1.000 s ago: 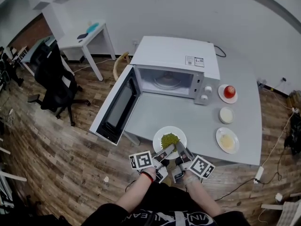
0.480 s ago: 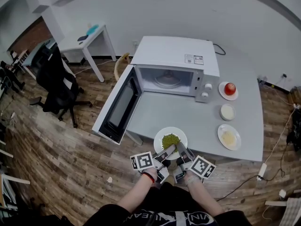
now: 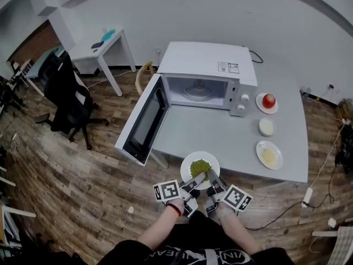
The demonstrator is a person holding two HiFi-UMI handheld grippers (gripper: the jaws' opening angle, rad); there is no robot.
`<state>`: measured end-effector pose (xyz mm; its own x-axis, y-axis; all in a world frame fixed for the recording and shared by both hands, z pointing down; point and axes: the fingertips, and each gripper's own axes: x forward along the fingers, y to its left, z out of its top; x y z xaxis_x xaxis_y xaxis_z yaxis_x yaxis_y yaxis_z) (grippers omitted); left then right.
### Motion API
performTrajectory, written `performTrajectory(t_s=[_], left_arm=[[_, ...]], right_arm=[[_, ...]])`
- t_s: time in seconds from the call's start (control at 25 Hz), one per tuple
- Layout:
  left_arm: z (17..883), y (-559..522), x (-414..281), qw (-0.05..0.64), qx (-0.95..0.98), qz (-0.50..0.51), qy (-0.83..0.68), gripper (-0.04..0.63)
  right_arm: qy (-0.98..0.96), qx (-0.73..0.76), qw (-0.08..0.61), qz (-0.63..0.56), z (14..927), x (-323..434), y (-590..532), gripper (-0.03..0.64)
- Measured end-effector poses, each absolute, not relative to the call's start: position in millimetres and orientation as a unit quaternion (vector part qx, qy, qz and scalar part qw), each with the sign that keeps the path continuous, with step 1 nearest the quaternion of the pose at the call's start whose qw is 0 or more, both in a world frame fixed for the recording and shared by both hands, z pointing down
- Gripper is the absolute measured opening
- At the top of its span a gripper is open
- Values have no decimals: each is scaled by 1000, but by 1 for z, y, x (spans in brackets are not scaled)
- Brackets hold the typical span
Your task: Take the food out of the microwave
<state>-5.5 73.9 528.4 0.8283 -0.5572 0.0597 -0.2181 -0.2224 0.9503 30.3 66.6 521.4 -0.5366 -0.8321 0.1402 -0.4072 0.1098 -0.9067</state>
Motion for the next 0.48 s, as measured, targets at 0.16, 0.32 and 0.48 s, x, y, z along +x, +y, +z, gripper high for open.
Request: performTrajectory(t_s=[0.16, 0.32, 0.48], left_arm=[[527, 86, -10, 569, 769, -146, -251, 89], [526, 103, -14, 570, 770, -145, -249, 89], [528, 125, -19, 573, 767, -146, -248, 89]], right_arm=[[714, -434, 213, -506, 519, 25, 79, 84], [715, -435, 213, -504, 519, 22, 95, 84], [713, -436, 210, -507, 522, 16, 118, 84]])
